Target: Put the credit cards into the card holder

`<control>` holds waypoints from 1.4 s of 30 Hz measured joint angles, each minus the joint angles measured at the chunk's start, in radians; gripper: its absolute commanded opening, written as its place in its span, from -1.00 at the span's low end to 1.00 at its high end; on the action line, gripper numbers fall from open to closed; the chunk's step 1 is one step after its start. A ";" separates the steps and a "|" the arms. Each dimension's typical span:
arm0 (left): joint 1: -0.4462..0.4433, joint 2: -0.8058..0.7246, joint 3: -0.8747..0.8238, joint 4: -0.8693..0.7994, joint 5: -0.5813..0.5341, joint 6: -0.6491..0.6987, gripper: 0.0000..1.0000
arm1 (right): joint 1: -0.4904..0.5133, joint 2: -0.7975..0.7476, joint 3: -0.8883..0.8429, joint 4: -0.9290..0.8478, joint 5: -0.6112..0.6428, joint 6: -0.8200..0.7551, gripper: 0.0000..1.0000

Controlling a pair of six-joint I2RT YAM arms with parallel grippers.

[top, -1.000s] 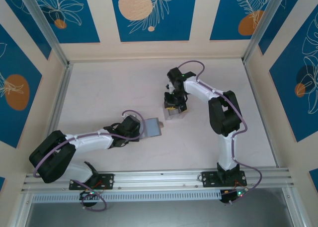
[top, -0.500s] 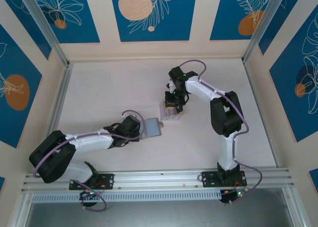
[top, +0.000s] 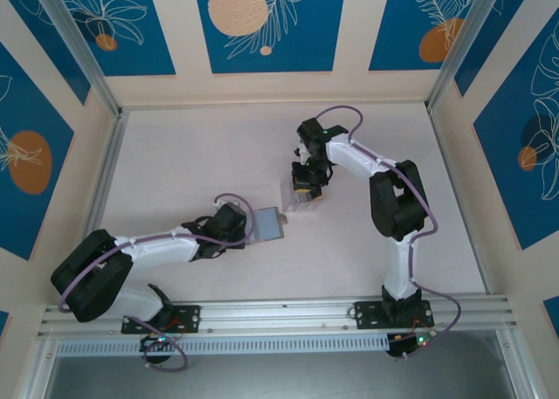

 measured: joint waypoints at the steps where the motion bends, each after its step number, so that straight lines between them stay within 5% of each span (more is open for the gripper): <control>1: 0.000 -0.007 0.000 -0.017 0.001 0.000 -0.82 | -0.002 -0.002 -0.003 0.000 -0.002 -0.001 -1.00; 16: 0.009 -0.099 0.249 -0.235 0.085 0.055 -0.74 | -0.028 -0.058 -0.047 0.006 -0.050 -0.003 -1.00; 28: 0.014 0.350 0.578 -0.089 0.370 0.042 -0.87 | -0.071 -0.064 -0.103 0.039 -0.097 0.005 -1.00; 42: 0.027 0.523 0.694 0.037 0.502 -0.037 -0.91 | -0.117 -0.117 -0.156 0.050 -0.123 0.013 -1.00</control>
